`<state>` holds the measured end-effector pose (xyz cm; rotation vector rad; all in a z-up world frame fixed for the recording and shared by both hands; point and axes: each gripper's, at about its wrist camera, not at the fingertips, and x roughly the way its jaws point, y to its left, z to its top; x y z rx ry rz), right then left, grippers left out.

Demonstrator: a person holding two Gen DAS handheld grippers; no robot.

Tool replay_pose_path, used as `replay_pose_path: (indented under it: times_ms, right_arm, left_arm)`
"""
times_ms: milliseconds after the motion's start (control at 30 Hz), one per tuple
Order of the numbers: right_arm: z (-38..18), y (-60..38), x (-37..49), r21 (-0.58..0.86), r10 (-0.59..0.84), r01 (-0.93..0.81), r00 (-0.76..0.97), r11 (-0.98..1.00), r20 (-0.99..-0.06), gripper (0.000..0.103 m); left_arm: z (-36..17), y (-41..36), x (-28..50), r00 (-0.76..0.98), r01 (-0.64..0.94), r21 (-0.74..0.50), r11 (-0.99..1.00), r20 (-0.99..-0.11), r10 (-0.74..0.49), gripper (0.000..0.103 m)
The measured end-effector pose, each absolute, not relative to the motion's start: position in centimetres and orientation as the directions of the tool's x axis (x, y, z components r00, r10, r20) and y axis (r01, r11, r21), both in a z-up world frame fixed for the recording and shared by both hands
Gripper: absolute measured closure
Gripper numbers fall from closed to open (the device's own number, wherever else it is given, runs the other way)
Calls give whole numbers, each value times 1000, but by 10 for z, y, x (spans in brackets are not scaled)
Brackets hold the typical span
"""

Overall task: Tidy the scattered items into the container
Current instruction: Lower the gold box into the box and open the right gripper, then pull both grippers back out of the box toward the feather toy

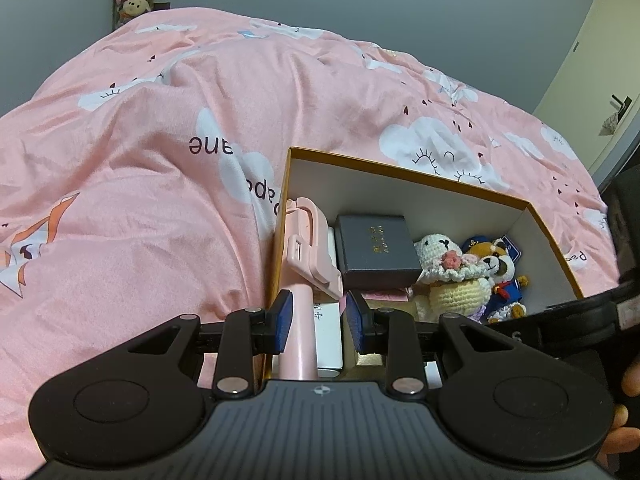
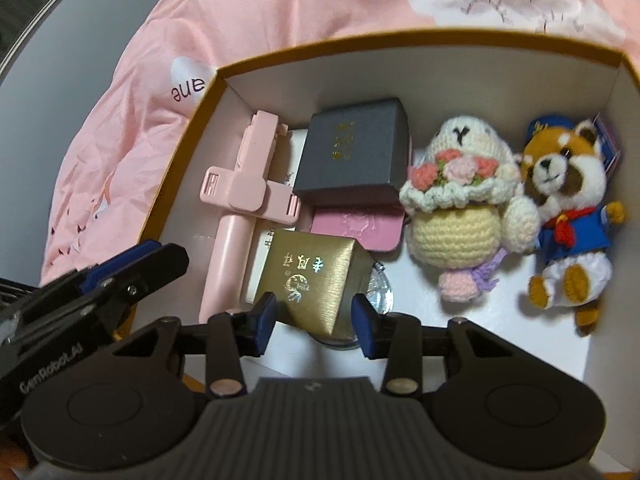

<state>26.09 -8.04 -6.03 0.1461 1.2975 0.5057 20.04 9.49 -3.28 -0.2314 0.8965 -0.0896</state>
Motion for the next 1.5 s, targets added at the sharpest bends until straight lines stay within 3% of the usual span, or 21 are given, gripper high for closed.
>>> replay_pose_path:
  times_ms: [233, 433, 1100, 1500]
  right_arm:
    - [-41, -85, 238, 267, 378, -351, 302, 897, -875, 42]
    - [-26, -105, 217, 234, 361, -319, 437, 919, -824, 33]
    - [5, -139, 126, 91, 314, -342, 687, 935, -656, 27]
    - [2, -165, 75, 88, 289, -315, 678, 945, -676, 27]
  left_arm:
    - [-32, 82, 192, 609, 8, -221, 975, -772, -180, 59]
    - [-27, 72, 178, 631, 15, -189, 982, -760, -156, 48]
    - [1, 48, 115, 680, 36, -116, 993, -725, -109, 46]
    - [2, 46, 64, 651, 37, -121, 992, -750, -116, 46]
